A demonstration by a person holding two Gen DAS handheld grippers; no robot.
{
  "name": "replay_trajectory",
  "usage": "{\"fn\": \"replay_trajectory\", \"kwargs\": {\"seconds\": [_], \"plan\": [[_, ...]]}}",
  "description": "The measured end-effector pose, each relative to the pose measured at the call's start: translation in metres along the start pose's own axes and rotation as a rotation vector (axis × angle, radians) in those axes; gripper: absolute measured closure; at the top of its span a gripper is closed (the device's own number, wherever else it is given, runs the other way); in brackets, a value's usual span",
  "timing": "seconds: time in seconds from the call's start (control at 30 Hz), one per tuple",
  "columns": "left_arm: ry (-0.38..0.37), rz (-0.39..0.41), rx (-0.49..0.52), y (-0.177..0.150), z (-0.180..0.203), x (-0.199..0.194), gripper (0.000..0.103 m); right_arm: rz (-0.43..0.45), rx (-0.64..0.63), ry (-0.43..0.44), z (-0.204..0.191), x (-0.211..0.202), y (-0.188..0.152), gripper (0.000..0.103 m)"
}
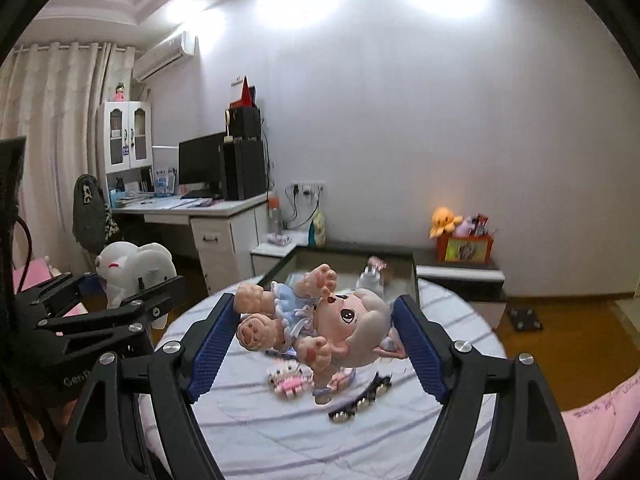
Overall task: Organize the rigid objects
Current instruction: 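Carry the toy dog and doll into the pink box and open both grippers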
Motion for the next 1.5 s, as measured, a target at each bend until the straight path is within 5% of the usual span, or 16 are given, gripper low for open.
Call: {"fn": "replay_trajectory", "kwargs": {"seconds": [0.53, 0.87, 1.13, 1.3, 1.5], "plan": [[0.044, 0.083, 0.010, 0.031, -0.005, 0.010, 0.033, 0.079, -0.025, -0.037, -0.005, 0.010, 0.034, 0.023], [0.045, 0.091, 0.072, 0.059, 0.005, 0.079, 0.033, 0.060, -0.017, -0.059, 0.014, 0.058, 0.045, 0.023], [-0.002, -0.066, 0.102, 0.063, 0.009, 0.203, 0.033, -0.066, 0.006, -0.055, 0.049, 0.159, 0.040, 0.023], [-0.020, -0.277, 0.080, 0.038, 0.007, 0.292, 0.033, -0.195, 0.048, -0.028, 0.076, 0.227, 0.016, 0.023], [-0.014, -0.396, 0.103, 0.007, 0.014, 0.341, 0.033, -0.345, 0.079, -0.012, 0.092, 0.279, -0.024, 0.023]]}}
Point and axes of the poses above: each gripper's, at about its wrist camera, not at the fingertips, and x roughly the way its jaws point, z to its right, y to its top, the point moved 5 cm from there along x, roughly the way its jaws point, and after that the axes turned 7 degrees about -x, right-handed, at the moved point
